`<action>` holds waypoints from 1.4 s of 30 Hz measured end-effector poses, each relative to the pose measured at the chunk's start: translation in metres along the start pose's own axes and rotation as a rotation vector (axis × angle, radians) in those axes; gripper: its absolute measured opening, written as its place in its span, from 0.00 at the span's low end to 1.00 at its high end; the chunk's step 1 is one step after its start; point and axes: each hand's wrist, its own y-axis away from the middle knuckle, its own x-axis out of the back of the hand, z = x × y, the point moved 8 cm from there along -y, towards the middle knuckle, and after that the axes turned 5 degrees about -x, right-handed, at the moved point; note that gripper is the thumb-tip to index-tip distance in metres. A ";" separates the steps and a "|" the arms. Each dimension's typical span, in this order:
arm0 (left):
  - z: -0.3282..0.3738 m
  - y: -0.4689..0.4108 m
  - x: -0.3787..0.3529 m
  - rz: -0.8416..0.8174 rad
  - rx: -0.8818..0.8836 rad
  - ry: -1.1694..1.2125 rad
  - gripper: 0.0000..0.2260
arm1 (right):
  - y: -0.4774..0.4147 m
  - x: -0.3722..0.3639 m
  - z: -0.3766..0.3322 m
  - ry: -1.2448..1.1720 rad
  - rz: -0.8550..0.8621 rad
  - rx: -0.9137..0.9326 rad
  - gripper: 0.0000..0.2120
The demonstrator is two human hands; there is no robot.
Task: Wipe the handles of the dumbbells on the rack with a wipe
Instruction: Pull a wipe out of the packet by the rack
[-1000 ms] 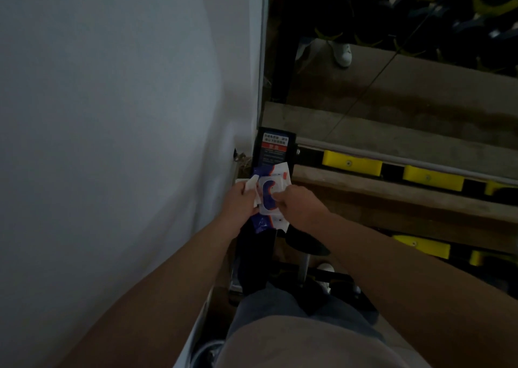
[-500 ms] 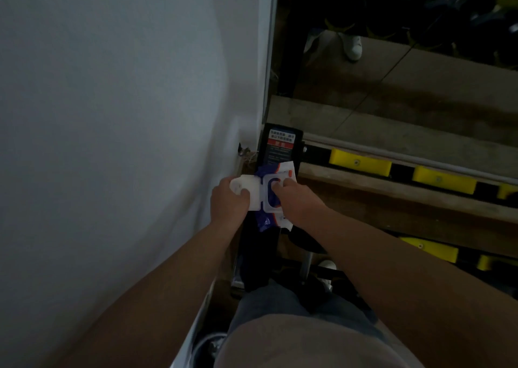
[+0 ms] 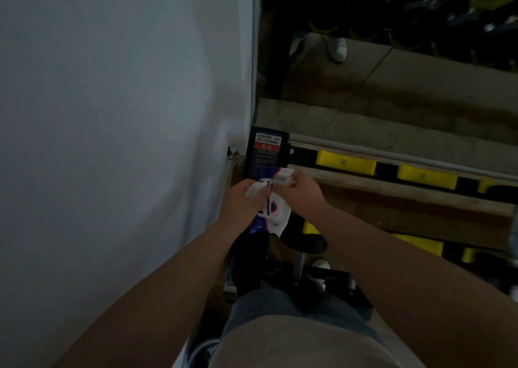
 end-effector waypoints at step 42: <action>0.062 0.011 -0.130 -0.372 0.062 0.291 0.08 | 0.033 0.097 0.105 -0.548 0.164 -0.135 0.07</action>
